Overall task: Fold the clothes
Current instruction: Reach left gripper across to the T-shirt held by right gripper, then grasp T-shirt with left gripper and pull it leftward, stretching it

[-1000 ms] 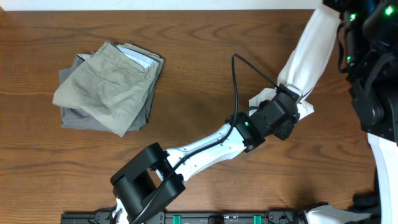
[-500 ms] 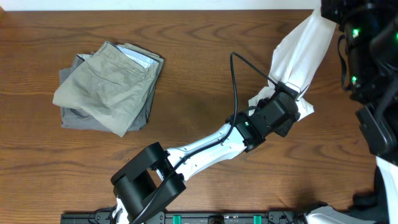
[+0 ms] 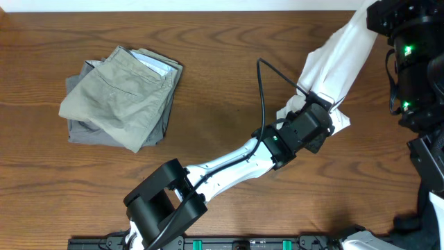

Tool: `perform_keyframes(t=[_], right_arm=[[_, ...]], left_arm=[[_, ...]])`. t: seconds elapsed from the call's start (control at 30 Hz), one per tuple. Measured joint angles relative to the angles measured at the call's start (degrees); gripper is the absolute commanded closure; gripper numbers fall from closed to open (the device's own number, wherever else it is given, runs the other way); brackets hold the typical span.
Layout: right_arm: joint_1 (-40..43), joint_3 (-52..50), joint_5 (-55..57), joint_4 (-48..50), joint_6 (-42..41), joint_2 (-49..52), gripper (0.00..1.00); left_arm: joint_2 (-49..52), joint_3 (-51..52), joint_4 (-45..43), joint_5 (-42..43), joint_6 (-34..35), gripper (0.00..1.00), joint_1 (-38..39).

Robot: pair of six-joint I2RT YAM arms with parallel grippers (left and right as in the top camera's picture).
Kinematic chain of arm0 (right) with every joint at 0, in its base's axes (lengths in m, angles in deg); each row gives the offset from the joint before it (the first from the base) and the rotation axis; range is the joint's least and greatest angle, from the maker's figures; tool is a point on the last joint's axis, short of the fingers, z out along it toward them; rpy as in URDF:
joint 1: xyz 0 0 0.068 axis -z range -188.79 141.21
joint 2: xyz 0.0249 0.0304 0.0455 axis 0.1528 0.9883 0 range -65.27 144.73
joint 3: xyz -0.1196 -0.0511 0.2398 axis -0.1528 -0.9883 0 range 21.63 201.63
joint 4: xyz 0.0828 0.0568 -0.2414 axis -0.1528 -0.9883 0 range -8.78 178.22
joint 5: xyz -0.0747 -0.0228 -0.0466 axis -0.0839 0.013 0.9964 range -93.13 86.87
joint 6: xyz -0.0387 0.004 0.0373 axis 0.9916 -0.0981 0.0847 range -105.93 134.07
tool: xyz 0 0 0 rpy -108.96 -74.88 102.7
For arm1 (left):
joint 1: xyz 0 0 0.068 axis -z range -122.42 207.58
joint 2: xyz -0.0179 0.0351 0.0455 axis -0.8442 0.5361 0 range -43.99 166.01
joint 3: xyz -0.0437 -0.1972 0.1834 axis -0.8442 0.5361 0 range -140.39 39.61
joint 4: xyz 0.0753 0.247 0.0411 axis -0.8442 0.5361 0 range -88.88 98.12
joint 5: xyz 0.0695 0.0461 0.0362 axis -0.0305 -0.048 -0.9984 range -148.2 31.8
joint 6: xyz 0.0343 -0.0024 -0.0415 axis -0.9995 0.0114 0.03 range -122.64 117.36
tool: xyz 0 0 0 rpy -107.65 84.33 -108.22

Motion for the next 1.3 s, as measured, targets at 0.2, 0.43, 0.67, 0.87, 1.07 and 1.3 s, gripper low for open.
perform_keyframes(t=[0.2, 0.43, 0.67, 0.87, 1.07, 1.3], right_arm=[[0.0, 0.0, 3.3, -0.1, 1.8, 0.0, 0.98], [0.0, 0.0, 7.9, -1.3, 3.0, 0.0, 0.97], [0.9, 0.0, 10.2, -2.8, 4.3, 0.0, 0.99], [2.5, 0.0, 10.9, -8.3, 4.6, 0.0, 0.99], [2.5, 0.0, 9.7, -12.2, 3.6, 0.0, 0.98], [4.9, 0.0, -3.0, -15.6, 2.4, -0.2, 0.99]], left_arm=[[0.0, 0.0, 2.4, -0.5, -0.2, 0.91, 0.0], [-0.5, 0.0, 7.4, -3.8, -0.4, 0.94, 0.0], [-7.1, 0.1, 16.9, -8.6, -2.5, 0.94, -0.1], [-19.1, 0.2, 26.9, -10.7, -8.6, 0.94, -2.2], [-35.9, 0.1, 33.0, -11.5, -14.3, 0.94, -8.5], [-51.7, -3.2, 41.4, -13.9, -20.9, 0.94, -14.3]])
